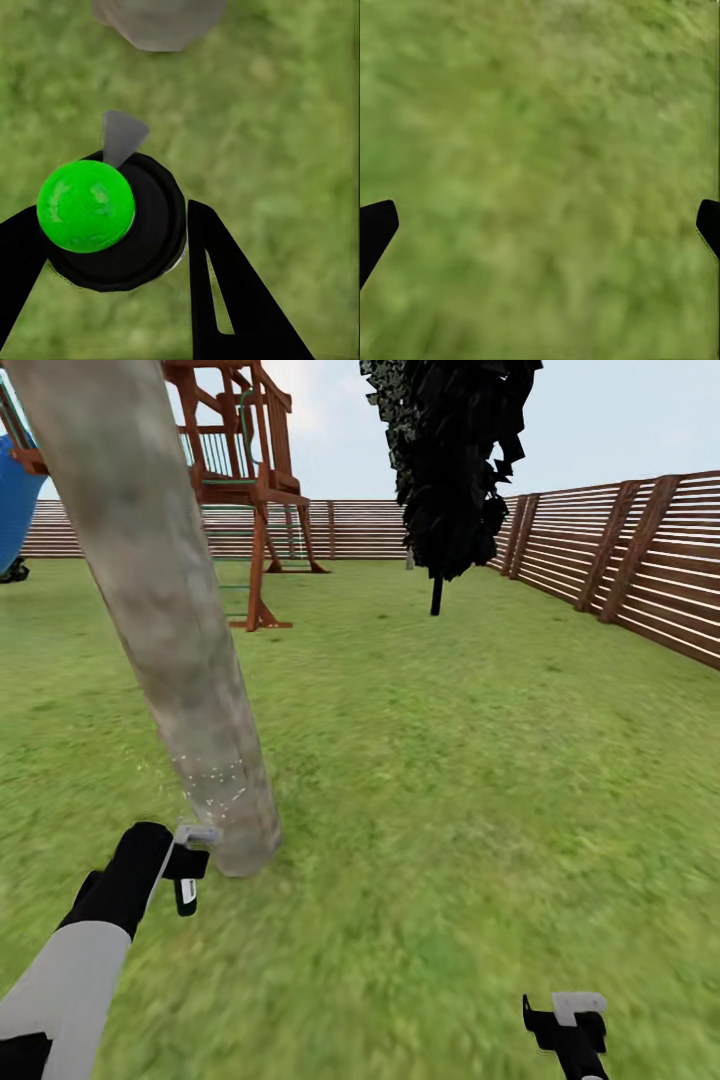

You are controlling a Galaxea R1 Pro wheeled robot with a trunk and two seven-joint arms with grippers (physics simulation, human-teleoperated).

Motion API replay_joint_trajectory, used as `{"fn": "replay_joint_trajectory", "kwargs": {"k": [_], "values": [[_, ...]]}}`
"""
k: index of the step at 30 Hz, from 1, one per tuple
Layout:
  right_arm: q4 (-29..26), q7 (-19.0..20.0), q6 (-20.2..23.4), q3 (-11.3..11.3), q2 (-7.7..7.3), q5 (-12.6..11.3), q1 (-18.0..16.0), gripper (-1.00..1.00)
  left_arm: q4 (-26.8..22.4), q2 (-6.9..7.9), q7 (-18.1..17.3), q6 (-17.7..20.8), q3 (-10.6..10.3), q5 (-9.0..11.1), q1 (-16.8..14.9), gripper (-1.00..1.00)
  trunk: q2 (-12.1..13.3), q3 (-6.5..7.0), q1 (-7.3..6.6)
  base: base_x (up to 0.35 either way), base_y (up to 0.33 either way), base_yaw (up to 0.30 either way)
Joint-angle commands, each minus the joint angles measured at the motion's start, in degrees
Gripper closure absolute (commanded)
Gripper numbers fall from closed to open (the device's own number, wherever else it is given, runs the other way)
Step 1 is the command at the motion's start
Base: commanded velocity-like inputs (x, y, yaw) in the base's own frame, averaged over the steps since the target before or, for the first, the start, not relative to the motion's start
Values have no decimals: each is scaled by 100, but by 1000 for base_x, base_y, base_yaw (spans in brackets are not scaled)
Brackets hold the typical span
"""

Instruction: In the garden, pick up the pesticide atomizer on the floor and spray pesticide onto both trees until each tree trunk is fully covered.

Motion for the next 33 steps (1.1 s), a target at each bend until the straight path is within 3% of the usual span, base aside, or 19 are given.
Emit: {"fn": "replay_joint_trajectory", "kwargs": {"k": [1,4,7,10,11,15,20,28,31,33], "values": [[10,-27,-19,-31,-1,61,-5,-100,-7,-7,-34,-188,12,-66,88,100,-2,-4,0,162,-238,212],[10,-27,-19,-31,-3,61,-5,-100,58,-51,106,-353,18,-43,173,100,-2,-4,0,150,-243,257],[10,-27,-19,-31,-6,61,-5,-100,512,-85,214,-628,137,-16,188,100,-2,-4,0,143,-247,228],[10,-30,-19,-34,-25,60,-5,-100,885,-104,234,-1153,612,-20,189,100,-2,-4,0,136,-252,46],[10,-34,-19,-38,-30,60,-1,-100,898,-107,239,-1175,636,-26,189,100,-2,-4,0,103,-267,4],[4,-41,-21,-40,-33,53,12,-100,911,-110,667,-1190,654,-6,189,100,-2,-4,0,123,-272,1],[2,-53,-22,-40,-26,52,13,-100,911,-109,709,-1190,661,-17,189,100,-2,-4,0,133,-280,29],[2,-54,-28,-37,-17,52,13,-100,941,-91,719,-1190,675,-30,189,100,-2,-4,0,58,-296,256],[2,-56,-28,-35,-11,52,13,-100,1006,-92,1062,-1198,680,-12,189,100,-2,-4,0,0,-307,277],[2,-54,-28,-34,-8,52,13,-100,1027,-106,1107,-1195,687,10,189,100,-2,-4,0,0,-308,277]]}}
